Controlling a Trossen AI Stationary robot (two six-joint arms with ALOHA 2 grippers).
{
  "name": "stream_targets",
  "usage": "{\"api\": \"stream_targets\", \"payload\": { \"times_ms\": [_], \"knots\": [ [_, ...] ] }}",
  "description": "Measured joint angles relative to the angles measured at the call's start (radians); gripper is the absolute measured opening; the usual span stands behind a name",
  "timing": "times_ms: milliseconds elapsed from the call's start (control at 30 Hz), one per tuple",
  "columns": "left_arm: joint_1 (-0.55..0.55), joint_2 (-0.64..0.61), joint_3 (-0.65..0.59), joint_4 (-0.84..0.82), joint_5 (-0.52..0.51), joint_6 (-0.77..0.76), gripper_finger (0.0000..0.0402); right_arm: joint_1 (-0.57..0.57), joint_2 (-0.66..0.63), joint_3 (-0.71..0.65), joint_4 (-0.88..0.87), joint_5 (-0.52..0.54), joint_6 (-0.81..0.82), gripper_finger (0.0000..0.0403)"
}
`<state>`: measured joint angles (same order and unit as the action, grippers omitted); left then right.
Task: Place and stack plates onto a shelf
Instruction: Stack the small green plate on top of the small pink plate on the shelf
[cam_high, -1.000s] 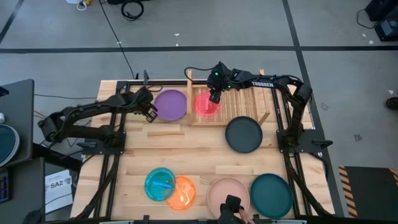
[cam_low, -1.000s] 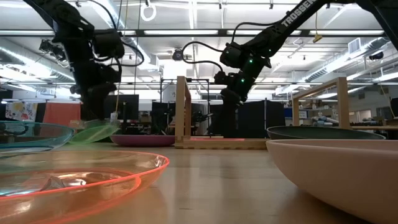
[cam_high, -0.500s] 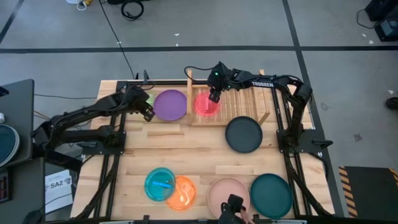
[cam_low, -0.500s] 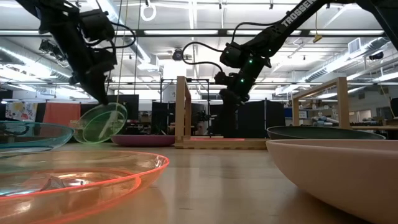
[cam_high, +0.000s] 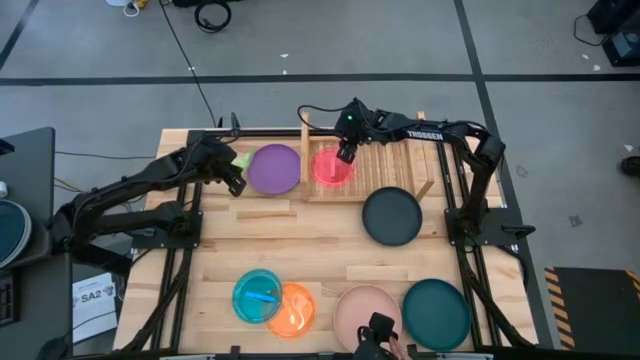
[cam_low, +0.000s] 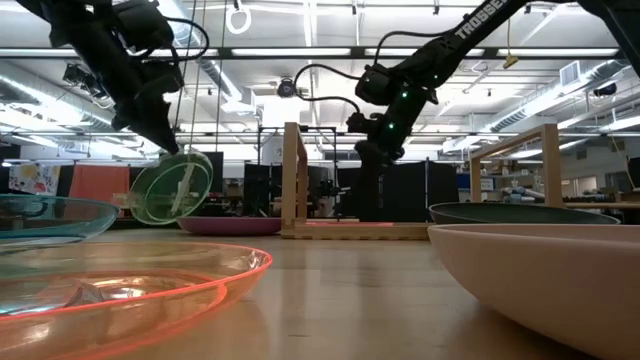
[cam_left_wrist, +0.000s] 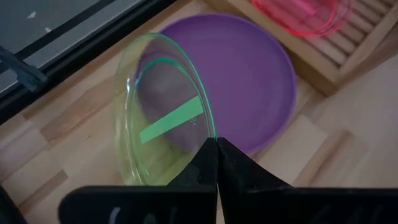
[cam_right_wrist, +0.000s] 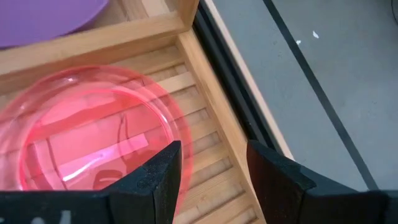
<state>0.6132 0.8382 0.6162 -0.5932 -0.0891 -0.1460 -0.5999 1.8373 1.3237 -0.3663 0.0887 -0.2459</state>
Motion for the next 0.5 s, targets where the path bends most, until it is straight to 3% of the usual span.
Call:
{"api": "stream_targets", "payload": {
  "times_ms": [300,500],
  "knots": [
    [-0.032,-0.054,0.0,0.059,0.002,0.0,0.0,0.001,-0.114,0.0,-0.013,-0.001,0.02,0.0187],
    [-0.069,-0.069,0.0,0.119,0.002,0.001,0.0,0.006,-0.218,0.0,-0.011,-0.018,0.132,0.0187]
  ]
}}
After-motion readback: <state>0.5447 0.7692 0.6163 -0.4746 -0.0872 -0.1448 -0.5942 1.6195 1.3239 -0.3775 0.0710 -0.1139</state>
